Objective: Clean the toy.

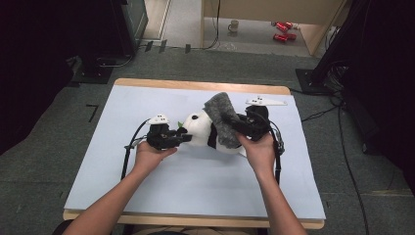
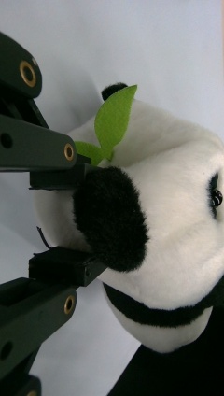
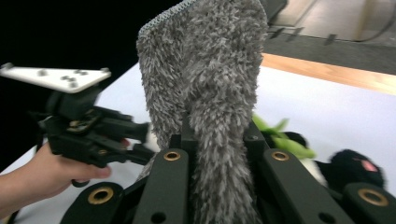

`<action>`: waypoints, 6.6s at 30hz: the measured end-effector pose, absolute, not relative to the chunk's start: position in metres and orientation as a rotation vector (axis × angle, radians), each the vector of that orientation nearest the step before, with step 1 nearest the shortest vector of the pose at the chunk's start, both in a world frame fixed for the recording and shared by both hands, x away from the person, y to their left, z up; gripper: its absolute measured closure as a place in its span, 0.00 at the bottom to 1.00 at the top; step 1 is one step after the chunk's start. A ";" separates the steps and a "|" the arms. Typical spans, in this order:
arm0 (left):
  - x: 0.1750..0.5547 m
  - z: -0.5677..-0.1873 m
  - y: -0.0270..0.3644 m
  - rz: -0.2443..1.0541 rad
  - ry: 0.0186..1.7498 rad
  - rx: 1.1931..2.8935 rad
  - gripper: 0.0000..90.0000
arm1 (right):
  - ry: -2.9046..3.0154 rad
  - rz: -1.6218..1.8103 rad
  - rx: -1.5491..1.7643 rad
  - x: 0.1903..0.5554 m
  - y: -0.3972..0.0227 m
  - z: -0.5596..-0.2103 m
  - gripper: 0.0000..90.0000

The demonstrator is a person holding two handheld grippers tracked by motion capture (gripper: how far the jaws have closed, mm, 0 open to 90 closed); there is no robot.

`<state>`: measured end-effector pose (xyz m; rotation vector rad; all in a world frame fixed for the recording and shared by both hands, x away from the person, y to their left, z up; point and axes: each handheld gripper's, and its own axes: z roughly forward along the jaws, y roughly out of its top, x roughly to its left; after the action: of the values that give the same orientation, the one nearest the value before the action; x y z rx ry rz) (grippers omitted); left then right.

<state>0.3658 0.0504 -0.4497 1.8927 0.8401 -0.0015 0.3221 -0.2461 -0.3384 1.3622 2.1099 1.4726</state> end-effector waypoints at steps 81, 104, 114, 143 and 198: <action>0.338 -0.437 0.047 0.007 1.009 1.842 0.72 | 2.303 1.367 1.256 0.329 -0.171 -0.385 0.88; 0.368 -0.444 0.061 -0.074 1.017 1.822 0.72 | 2.062 1.248 1.423 0.332 -0.259 -0.378 0.88; 0.372 -0.443 0.060 -0.083 1.014 1.814 0.72 | 1.986 1.239 1.469 0.328 -0.285 -0.381 0.87; 0.371 -0.444 0.063 -0.036 1.016 1.823 0.71 | 2.000 1.392 1.450 0.303 -0.280 -0.346 0.88; 0.392 -0.470 0.049 0.177 0.684 1.930 0.39 | 2.085 1.323 1.439 0.327 -0.270 -0.386 0.87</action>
<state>0.3916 0.0490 -0.4699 1.9299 0.6843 0.1765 0.3267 -0.2703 -0.3862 1.4388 2.0855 1.3232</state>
